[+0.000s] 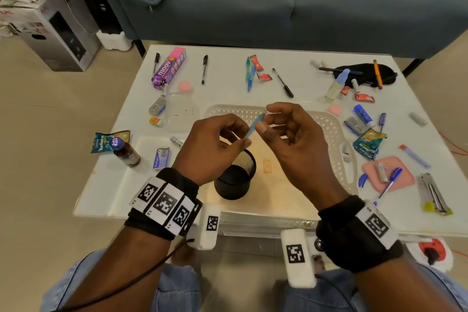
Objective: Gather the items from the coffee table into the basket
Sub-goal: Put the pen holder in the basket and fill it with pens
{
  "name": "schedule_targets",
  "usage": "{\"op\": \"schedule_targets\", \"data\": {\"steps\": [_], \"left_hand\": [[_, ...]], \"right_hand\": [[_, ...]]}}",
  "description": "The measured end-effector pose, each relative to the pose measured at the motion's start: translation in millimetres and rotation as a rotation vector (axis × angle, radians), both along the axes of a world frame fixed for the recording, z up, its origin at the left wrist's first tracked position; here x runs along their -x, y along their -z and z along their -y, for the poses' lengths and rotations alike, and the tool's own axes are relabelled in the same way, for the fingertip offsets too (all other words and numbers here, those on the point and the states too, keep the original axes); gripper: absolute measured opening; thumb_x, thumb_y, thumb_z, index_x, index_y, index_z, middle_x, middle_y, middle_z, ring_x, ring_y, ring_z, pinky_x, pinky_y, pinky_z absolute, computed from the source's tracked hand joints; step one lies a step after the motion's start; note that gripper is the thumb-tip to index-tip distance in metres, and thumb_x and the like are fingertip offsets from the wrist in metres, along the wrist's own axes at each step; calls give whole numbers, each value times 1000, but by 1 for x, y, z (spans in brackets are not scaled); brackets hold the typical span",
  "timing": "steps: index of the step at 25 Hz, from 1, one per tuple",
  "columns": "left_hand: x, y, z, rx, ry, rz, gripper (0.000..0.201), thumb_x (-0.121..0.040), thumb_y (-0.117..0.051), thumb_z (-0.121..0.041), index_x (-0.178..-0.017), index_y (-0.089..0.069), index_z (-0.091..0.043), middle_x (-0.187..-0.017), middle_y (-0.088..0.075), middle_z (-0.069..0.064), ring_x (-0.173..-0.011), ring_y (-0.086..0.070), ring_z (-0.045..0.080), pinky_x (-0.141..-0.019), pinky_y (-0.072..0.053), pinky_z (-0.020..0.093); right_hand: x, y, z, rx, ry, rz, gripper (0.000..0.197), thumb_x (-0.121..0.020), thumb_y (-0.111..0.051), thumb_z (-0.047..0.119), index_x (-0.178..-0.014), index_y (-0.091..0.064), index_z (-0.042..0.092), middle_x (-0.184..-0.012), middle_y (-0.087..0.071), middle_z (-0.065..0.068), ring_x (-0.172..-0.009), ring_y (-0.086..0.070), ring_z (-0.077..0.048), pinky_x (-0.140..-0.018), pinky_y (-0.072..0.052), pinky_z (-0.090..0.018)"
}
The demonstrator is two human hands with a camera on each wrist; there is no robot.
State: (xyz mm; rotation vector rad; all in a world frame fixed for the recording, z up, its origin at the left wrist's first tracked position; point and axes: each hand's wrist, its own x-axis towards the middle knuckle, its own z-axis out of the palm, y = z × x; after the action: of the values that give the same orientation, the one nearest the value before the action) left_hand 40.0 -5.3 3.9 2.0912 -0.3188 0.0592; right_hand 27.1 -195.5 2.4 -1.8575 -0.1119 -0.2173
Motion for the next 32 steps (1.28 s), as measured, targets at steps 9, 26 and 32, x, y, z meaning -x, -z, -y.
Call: {"op": "schedule_targets", "data": {"steps": [9,26,32], "left_hand": [[0,1,-7,-8,-12,-21,12,-86,-77,-25,-95,-71,-21,-89,-71,-10,-87,-68,6,-72,-59,22],[-15,18,-14,-259,-144,-296,7,-89,-74,-21,-94,-80,-21,-94,-75,-3,-83,-69,14,-81,-56,29],[-13,20,-18,-241,-151,-313,12,-89,-71,-17,-85,-79,-25,-89,-75,-7,-79,-69,12,-80,-59,33]], "right_hand": [[-6,12,-3,43,28,11,18,-97,-70,28,-114,-68,22,-95,-75,9,-91,-73,-15,-84,-61,-39],[-97,-22,44,144,69,-204,11,-97,-69,21,-99,-72,10,-95,-75,-5,-88,-71,-15,-67,-53,-16],[-254,14,67,949,66,-542,29,-86,-79,36,-99,-74,11,-97,-76,-7,-94,-72,-27,-85,-58,-39]]}}
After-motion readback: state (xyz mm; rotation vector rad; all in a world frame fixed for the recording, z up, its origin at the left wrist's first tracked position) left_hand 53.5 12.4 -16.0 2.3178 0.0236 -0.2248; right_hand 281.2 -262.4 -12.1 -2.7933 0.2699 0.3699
